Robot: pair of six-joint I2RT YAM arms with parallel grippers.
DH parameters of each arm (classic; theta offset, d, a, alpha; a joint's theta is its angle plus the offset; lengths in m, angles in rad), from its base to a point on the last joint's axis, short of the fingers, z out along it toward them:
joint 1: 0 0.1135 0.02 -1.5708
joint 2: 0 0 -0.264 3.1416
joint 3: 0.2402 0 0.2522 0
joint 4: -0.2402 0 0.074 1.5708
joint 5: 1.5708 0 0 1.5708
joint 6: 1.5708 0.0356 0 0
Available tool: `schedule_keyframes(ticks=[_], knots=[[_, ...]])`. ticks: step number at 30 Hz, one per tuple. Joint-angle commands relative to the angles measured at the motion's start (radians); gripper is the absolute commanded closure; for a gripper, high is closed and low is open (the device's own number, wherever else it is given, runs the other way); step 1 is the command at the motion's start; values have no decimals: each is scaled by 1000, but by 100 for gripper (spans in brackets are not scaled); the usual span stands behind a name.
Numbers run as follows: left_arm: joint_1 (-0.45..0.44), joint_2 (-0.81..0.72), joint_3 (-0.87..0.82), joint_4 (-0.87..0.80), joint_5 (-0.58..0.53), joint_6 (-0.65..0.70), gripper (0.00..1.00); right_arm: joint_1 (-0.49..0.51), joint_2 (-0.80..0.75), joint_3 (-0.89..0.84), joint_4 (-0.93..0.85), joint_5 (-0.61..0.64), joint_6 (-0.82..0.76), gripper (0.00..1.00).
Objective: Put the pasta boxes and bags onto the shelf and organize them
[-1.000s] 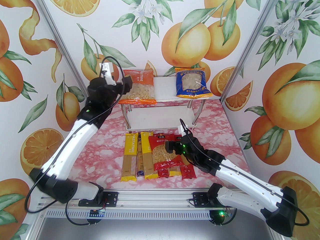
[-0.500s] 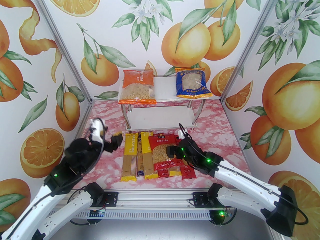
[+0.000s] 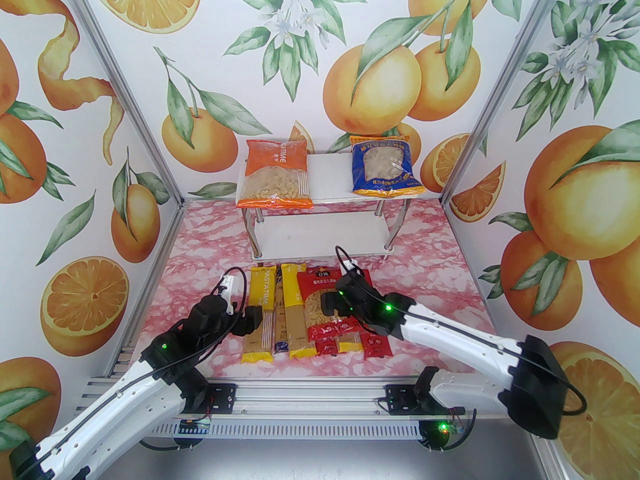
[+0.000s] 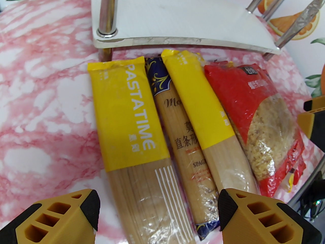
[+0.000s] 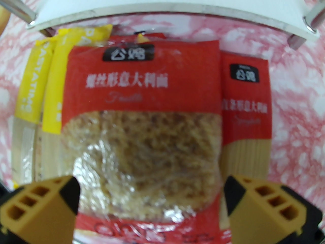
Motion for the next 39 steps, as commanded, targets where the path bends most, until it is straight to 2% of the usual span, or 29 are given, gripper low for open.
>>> schedule_keyframes(ticks=[1,13,27,39], knots=[[-7,7,15,67,15,-5,16,7,45,41,-12,5,21,0],[-3,12,27,85,9,17,13,7,193,125,-55,25,8,0],[9,-6,17,76,2,10,13,5,339,134,-52,-36,-5,1],[27,-36,0,71,4,-2,13,4,332,84,-90,-113,-27,42]])
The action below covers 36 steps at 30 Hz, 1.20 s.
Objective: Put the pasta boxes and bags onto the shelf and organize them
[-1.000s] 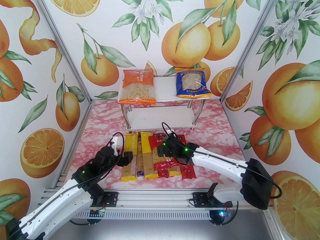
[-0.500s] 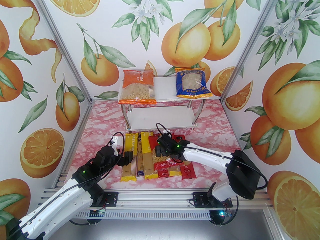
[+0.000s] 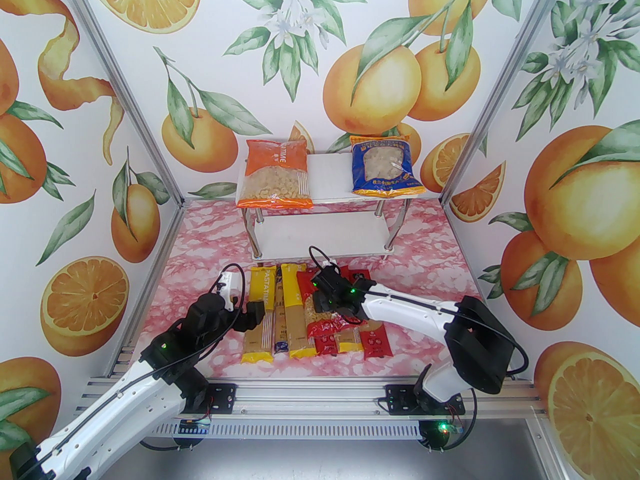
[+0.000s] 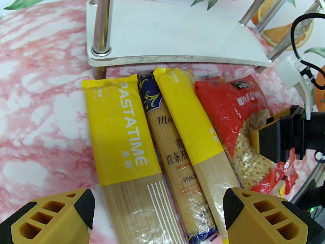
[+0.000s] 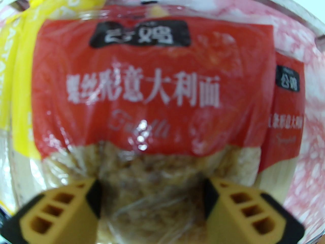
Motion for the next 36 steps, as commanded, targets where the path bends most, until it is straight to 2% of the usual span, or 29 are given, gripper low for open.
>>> schedule_keyframes(ticks=[1,3,8,12,17,26,36], knots=[[10,-11,0,20,-2,-8,13,3,36,-56,-79,-76,-9,45],[12,-14,-2,18,-1,-8,14,3,33,-60,-84,-72,-6,52],[16,-29,-4,12,-1,-11,16,2,22,-69,-83,-78,3,84],[20,-42,-6,6,-4,-12,18,1,3,-65,-85,-76,4,100],[23,-45,-9,7,-13,-7,20,1,-54,-56,-82,-61,-13,100],[30,42,56,-17,-57,51,22,2,-328,-36,-59,-56,-82,100],[37,97,71,20,-58,62,21,5,-569,2,-189,-39,-47,100]])
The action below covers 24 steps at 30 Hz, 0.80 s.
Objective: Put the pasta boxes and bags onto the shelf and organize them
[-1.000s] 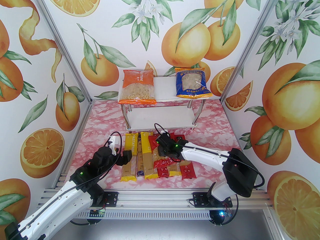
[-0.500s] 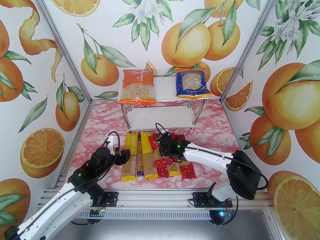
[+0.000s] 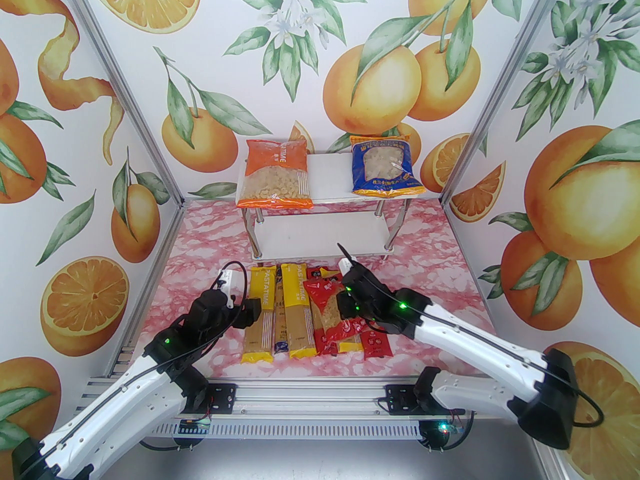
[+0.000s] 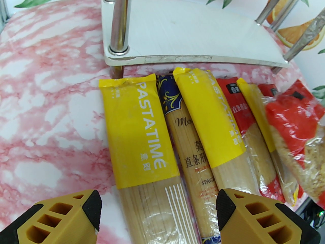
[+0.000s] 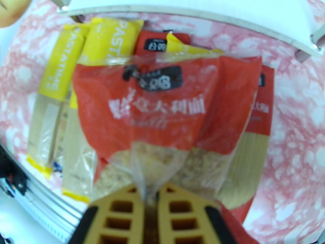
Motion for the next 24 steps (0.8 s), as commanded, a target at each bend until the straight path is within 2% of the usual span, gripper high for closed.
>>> schedule_keyframes(ticks=[1,6,12,19,24], knots=[[8,35,60,28,-12,29,22,4,-110,64,-1,19,23,100],[8,84,93,43,2,39,22,6,-231,142,-26,21,25,100],[9,100,117,44,8,41,22,6,-269,317,3,-24,-31,100],[11,91,134,27,5,41,22,6,-212,514,119,-156,-107,100],[10,105,154,29,13,48,22,6,-124,667,262,-200,-133,100]])
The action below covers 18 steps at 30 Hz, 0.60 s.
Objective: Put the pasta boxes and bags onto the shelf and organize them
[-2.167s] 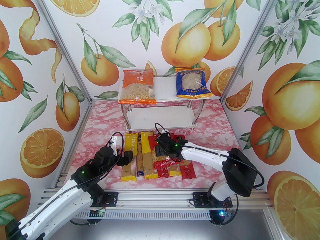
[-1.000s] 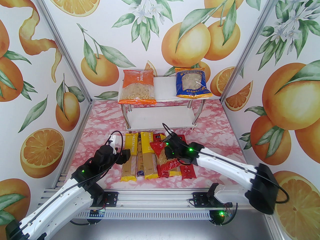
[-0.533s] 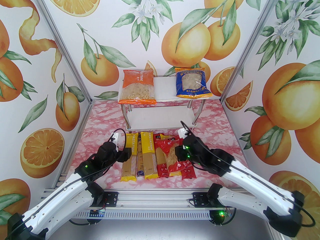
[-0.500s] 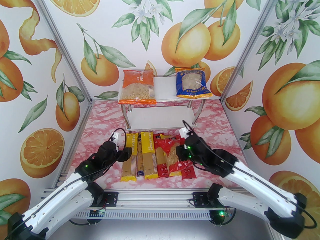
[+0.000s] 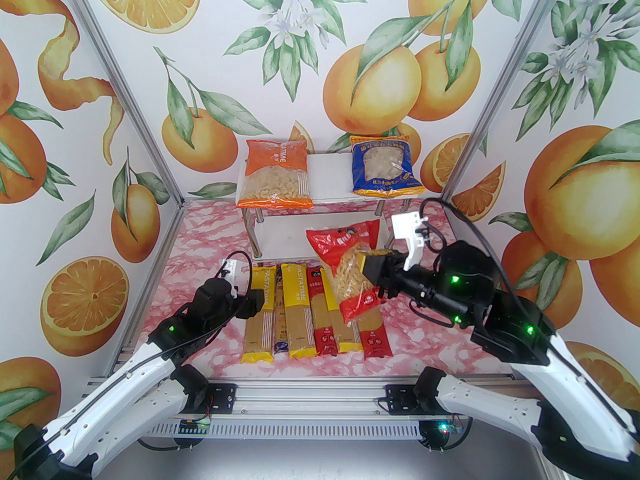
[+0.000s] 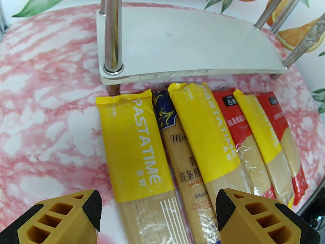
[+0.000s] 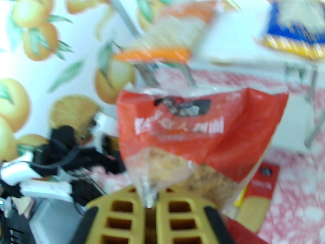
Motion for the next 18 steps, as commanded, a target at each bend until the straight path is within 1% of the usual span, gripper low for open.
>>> schedule_keyframes(ticks=[1,5,6,8,10,11,13,18], knots=[[4,12,52,15,12,22,22,7,54,149,287,-45,-54,100],[5,23,61,21,21,25,23,7,137,257,327,27,-97,100],[3,26,65,22,26,26,22,6,171,290,338,64,-113,100],[3,30,71,24,33,29,23,5,281,380,377,200,-167,100],[3,31,74,21,36,30,23,-5,352,431,409,274,-203,100],[3,30,77,17,38,31,23,-13,380,450,424,292,-211,100],[4,23,83,9,37,33,23,-49,443,504,447,289,-205,100],[4,0,80,-7,24,36,22,-134,619,707,418,286,-175,100]])
